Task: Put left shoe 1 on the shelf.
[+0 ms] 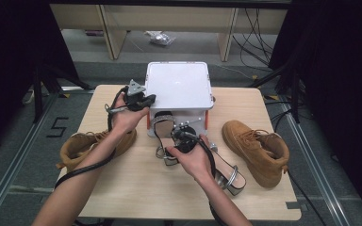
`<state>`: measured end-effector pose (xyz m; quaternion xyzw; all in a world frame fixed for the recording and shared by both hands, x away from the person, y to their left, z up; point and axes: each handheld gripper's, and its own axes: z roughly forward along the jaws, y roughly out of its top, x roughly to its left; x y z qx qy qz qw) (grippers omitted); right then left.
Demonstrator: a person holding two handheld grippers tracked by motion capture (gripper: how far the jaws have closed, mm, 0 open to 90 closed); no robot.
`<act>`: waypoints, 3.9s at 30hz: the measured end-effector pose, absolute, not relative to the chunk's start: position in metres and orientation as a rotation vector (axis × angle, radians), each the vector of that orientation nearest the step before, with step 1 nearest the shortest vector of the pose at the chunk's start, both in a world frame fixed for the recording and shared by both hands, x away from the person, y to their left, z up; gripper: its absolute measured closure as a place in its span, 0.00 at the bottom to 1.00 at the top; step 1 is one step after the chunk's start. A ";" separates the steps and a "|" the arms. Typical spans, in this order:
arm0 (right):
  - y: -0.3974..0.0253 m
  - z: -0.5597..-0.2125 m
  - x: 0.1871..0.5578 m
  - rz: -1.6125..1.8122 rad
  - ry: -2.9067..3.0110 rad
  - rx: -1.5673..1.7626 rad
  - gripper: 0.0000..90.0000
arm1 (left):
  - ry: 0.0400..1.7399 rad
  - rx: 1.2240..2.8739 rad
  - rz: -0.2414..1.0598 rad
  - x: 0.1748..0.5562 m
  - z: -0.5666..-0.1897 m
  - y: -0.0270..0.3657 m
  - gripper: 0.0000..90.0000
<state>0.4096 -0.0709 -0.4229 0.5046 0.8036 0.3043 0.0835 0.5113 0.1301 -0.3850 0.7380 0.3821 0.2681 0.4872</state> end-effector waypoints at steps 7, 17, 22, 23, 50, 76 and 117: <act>-0.085 -0.434 0.390 0.905 2.450 1.519 0.35 | 0.931 1.793 0.651 0.511 -0.385 0.130 0.99; -0.082 -0.453 0.379 0.841 2.535 1.535 0.60 | 0.935 1.798 0.644 0.512 -0.385 0.131 0.99; -0.080 -0.467 0.378 0.830 2.539 1.439 0.89 | 0.934 1.799 0.644 0.512 -0.385 0.131 0.99; -0.079 -0.469 0.379 0.834 2.525 1.439 0.99 | 0.934 1.798 0.644 0.512 -0.385 0.131 0.99; -0.056 -0.468 0.400 0.970 2.396 1.480 1.00 | 0.932 1.795 0.642 0.512 -0.385 0.130 0.99; -0.038 -0.454 0.447 1.003 2.225 1.427 1.00 | 0.930 1.795 0.636 0.511 -0.385 0.130 0.99; -0.022 -0.468 0.465 0.991 2.174 1.413 1.00 | 0.929 1.801 0.635 0.511 -0.384 0.130 1.00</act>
